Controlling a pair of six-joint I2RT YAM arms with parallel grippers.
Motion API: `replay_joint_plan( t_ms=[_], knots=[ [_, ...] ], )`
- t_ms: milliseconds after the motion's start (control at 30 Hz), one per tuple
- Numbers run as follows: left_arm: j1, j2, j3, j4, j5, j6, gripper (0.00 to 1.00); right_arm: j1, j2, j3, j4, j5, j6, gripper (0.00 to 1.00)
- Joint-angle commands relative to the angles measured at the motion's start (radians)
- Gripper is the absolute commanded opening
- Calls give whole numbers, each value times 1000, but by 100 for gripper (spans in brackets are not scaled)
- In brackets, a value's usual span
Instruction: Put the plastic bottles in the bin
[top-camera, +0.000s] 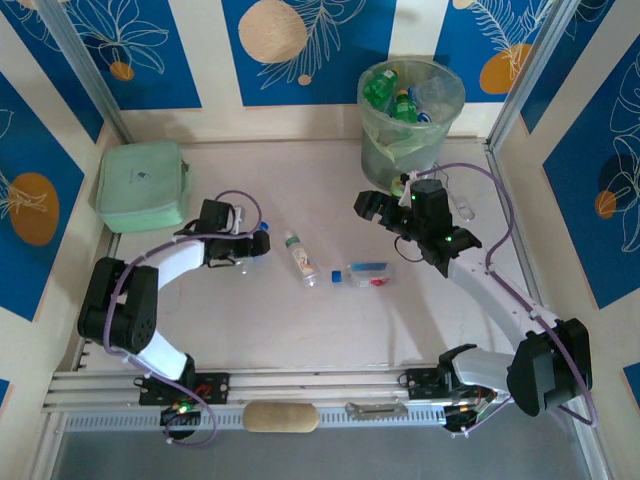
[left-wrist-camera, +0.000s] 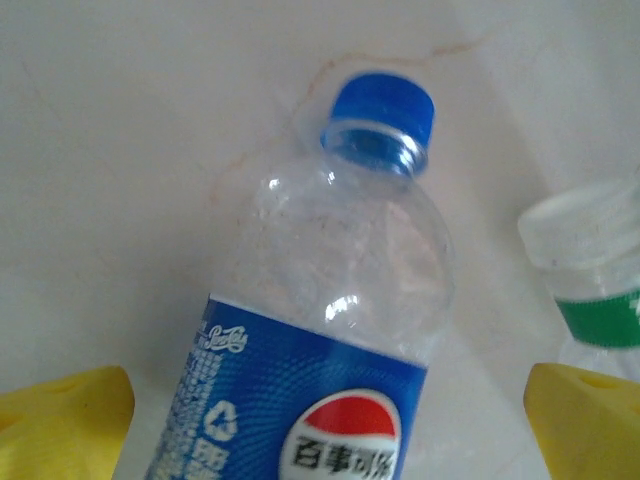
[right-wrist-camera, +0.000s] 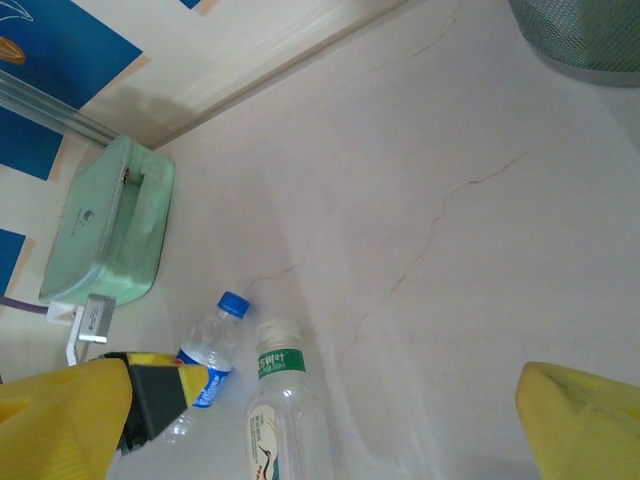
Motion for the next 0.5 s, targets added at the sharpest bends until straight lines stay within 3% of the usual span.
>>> replay_joint_plan(
  t_ms=[0,100,467],
  knots=[
    [-37,-43,-23,-58,-67,4,100,6,14,33,15,-7,11,99],
    [-76,-49,-25,-81,-125,24,100,6,28,34,23,-14,20,99],
    [-134,-4,-8,-107,-254,56,81,15,38,34,9,-8,30,99]
  ],
)
